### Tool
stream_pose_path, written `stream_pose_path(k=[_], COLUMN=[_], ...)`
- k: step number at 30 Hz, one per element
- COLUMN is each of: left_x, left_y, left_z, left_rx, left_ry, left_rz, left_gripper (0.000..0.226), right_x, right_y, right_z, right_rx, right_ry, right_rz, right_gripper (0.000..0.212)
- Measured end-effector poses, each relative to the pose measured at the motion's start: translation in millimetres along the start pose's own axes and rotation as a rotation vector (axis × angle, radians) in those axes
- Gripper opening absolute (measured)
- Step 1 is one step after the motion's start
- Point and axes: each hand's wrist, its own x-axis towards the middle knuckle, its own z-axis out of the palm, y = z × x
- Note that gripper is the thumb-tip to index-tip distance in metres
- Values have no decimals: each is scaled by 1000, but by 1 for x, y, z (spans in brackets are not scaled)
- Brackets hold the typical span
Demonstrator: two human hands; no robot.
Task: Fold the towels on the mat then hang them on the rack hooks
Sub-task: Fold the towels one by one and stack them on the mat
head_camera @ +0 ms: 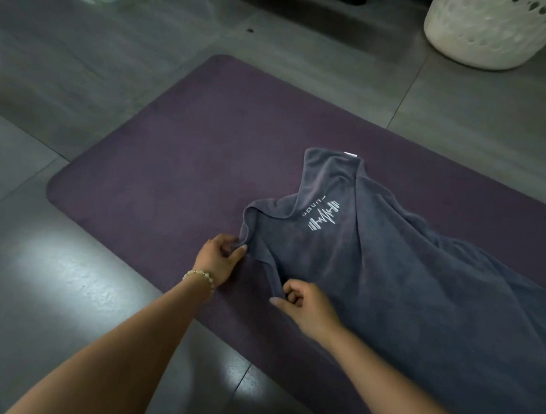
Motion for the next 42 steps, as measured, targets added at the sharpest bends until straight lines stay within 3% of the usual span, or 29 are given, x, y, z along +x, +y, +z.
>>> stream_pose_path(k=[2,4,6,9,12,15,17,20,23,27,33,37,42], left_x=[1,2,2,-2,-11,-27,-34,-43,-60,-101,-180,-255,-322], left_y=[0,0,3,-5,-21,-14,-1,28,78,161,269,318,332], left_z=[-1,-2,-6,-22,-38,-35,-23,-4,23,76,178,251,328], left_rx=[-22,-87,-310,-525,-675,-832,-724,-551,-462,-461,-421,-446,-169], left_ry=[17,89,219,446,509,280,101,-19,-107,-256,-519,-844,-976], left_rz=[-18,-47,-150,-336,-427,-486,-486,-354,-167,94,357,324,445], left_gripper=[18,31,35,38,32,27,42,63,55,28,32,29,33], right_x=[-6,-9,-7,-1,-3,-14,-25,-50,-88,-150,-269,-344,-414], right_y=[-3,-2,2,12,22,36,44,54,67,86,136,184,244], right_z=[12,15,8,-13,-31,-43,-54,-82,-124,-190,-266,-285,-285], right_rx=[95,176,148,-78,-222,-405,-395,-351,-356,-392,-274,-154,140], right_ry=[-31,-45,35,296,276,164,165,187,174,212,485,757,1032], right_rz=[-22,20,6,-114,-60,-19,9,88,165,252,359,451,543], right_gripper=[25,17,5,18,36,46,50,53,56,60,62,66,73])
